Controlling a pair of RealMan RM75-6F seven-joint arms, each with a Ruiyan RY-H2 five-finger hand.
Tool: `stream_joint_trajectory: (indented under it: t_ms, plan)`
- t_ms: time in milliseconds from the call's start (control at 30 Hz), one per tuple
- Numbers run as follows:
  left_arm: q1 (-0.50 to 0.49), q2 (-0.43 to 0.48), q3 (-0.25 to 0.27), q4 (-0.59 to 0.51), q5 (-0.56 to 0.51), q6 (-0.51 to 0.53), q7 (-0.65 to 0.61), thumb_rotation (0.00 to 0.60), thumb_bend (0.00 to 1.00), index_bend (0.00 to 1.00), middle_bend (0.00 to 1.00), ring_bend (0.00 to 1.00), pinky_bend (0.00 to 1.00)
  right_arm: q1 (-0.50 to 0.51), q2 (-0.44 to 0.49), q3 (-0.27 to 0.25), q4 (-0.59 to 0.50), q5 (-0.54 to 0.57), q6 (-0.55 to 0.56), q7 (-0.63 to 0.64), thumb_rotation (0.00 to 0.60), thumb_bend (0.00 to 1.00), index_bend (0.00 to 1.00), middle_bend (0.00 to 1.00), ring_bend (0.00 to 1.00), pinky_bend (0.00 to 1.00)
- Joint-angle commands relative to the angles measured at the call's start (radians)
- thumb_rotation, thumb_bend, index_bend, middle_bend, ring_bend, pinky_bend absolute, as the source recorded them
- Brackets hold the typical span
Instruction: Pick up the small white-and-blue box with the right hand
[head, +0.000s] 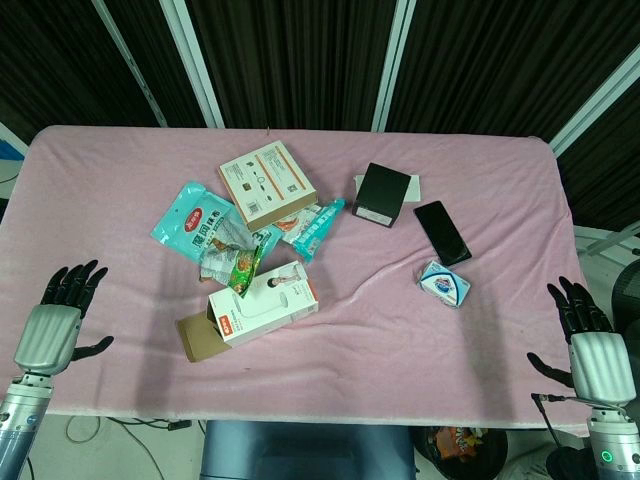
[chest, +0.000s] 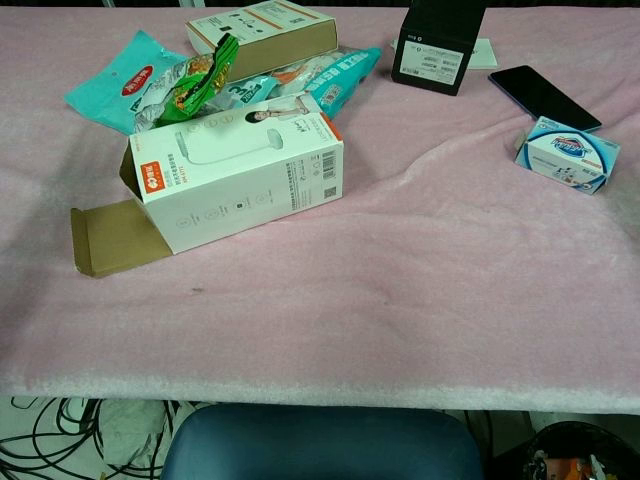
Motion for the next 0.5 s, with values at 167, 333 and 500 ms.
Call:
stream_joint_trajectory:
  t_ms: [167,333,500]
  plan:
    - [0.001,0.001,0.000,0.001,0.001,0.002,-0.003,0.600,0.00,0.00,0.00,0.00,0.00,0.000,0.001,-0.001,-0.003,-0.002,0.000,-0.001,0.600,0.16,0.00,0.00,0.00,0.23]
    - [0.000,0.001,0.000,0.002,0.001,0.000,-0.003,0.600,0.00,0.00,0.00,0.00,0.00,0.000,0.001,-0.002,-0.007,-0.005,0.001,-0.002,0.600,0.16,0.00,0.00,0.00,0.23]
    - [-0.001,0.001,-0.002,0.003,-0.002,-0.001,-0.007,0.600,0.00,0.00,0.00,0.00,0.00,0.000,0.000,-0.002,-0.010,-0.003,-0.001,-0.005,0.600,0.16,0.00,0.00,0.00,0.23]
